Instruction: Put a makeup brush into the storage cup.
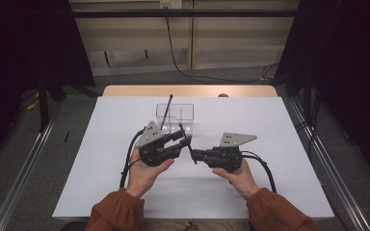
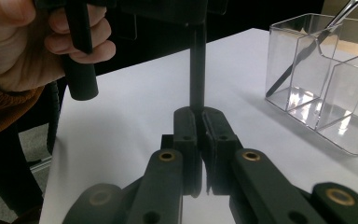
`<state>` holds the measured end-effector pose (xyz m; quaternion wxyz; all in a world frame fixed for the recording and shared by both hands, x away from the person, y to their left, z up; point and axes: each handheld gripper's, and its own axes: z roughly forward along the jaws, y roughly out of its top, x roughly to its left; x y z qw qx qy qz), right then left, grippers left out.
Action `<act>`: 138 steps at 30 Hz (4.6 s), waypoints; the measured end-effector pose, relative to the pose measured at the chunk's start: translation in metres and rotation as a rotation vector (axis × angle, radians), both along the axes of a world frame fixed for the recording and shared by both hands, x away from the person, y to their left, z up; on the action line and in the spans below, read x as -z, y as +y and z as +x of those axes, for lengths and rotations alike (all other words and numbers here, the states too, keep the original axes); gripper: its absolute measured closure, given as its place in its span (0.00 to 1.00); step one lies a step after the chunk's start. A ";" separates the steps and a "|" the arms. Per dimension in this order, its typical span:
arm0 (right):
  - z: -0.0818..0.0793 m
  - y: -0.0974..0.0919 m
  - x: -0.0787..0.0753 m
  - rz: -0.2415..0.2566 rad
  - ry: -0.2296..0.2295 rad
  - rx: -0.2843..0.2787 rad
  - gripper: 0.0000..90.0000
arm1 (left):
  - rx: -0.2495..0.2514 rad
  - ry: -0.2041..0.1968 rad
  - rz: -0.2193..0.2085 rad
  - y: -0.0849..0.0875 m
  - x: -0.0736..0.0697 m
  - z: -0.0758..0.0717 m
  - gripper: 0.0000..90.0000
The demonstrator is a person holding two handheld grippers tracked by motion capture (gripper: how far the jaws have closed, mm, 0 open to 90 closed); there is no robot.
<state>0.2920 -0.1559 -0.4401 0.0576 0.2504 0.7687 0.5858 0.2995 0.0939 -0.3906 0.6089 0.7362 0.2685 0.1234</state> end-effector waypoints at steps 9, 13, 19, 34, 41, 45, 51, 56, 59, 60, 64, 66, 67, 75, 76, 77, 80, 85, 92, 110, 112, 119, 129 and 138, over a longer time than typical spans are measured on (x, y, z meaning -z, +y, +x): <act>-0.001 0.004 0.003 -0.006 0.006 -0.015 0.94 | 0.032 0.038 -0.035 0.005 -0.001 0.002 0.88; -0.001 0.004 0.003 -0.005 0.002 -0.014 0.94 | 0.056 0.053 -0.049 0.006 -0.001 0.005 0.89; -0.001 0.004 0.002 -0.005 -0.010 -0.013 0.94 | 0.092 0.060 -0.051 0.001 -0.005 0.003 0.93; -0.002 0.005 0.002 0.001 0.004 -0.020 0.89 | 0.100 0.046 -0.027 -0.006 -0.007 0.000 0.94; -0.002 0.003 0.001 0.008 0.003 -0.013 0.77 | 0.101 0.048 -0.021 -0.012 -0.005 0.002 0.94; -0.002 0.003 0.001 0.012 0.006 -0.014 0.68 | 0.098 0.046 -0.019 -0.010 -0.006 0.002 0.94; -0.002 0.003 -0.001 0.022 0.003 -0.006 0.50 | 0.087 0.048 -0.024 -0.004 -0.008 0.003 0.94; -0.001 0.001 -0.002 0.040 0.001 0.029 0.35 | 0.085 0.050 -0.022 -0.003 -0.007 0.003 0.94; -0.001 0.000 -0.002 0.049 -0.003 0.031 0.28 | 0.083 0.050 -0.018 -0.004 -0.006 0.004 0.94; -0.001 0.000 -0.003 0.054 -0.005 0.034 0.26 | 0.083 0.050 -0.016 -0.004 -0.006 0.004 0.94; -0.001 0.000 -0.004 0.056 -0.020 0.048 0.22 | 0.080 0.052 -0.018 -0.002 -0.007 0.004 0.93; -0.001 -0.001 -0.005 0.051 -0.030 0.049 0.18 | 0.075 0.052 -0.022 -0.001 -0.007 0.005 0.94; -0.001 -0.002 -0.005 0.047 -0.032 0.052 0.15 | 0.076 0.051 -0.019 0.000 -0.008 0.005 0.93; -0.002 -0.006 -0.007 0.055 -0.032 0.041 0.10 | 0.056 0.052 -0.013 0.009 -0.010 0.006 0.93; -0.003 -0.006 -0.007 0.047 -0.036 0.043 0.10 | 0.053 0.049 -0.013 0.011 -0.010 0.006 0.93; -0.003 -0.007 -0.008 0.043 -0.043 0.045 0.10 | 0.050 0.050 -0.012 0.012 -0.010 0.006 0.93; -0.004 -0.010 -0.008 0.038 -0.037 0.060 0.10 | 0.045 0.047 -0.008 0.017 -0.012 0.007 0.93; -0.008 -0.018 -0.007 0.041 -0.049 0.086 0.10 | 0.026 0.048 0.001 0.025 -0.013 0.009 0.93; -0.012 -0.033 -0.009 0.038 -0.077 0.157 0.10 | 0.010 0.050 0.007 0.034 -0.016 0.012 0.93; -0.027 -0.079 -0.011 -0.025 -0.085 0.284 0.07 | -0.046 0.027 0.002 0.058 -0.027 0.018 0.93; -0.029 -0.085 -0.010 -0.027 -0.097 0.312 0.07 | -0.055 0.023 -0.003 0.060 -0.028 0.018 0.93; -0.041 -0.106 -0.007 -0.024 -0.107 0.369 0.04 | -0.071 0.021 -0.004 0.066 -0.031 0.020 0.93; -0.056 -0.133 0.002 -0.033 -0.141 0.472 0.00 | -0.083 0.018 -0.004 0.073 -0.034 0.022 0.93; -0.061 -0.145 0.008 -0.010 -0.162 0.541 0.00 | -0.093 0.019 -0.004 0.078 -0.036 0.026 0.93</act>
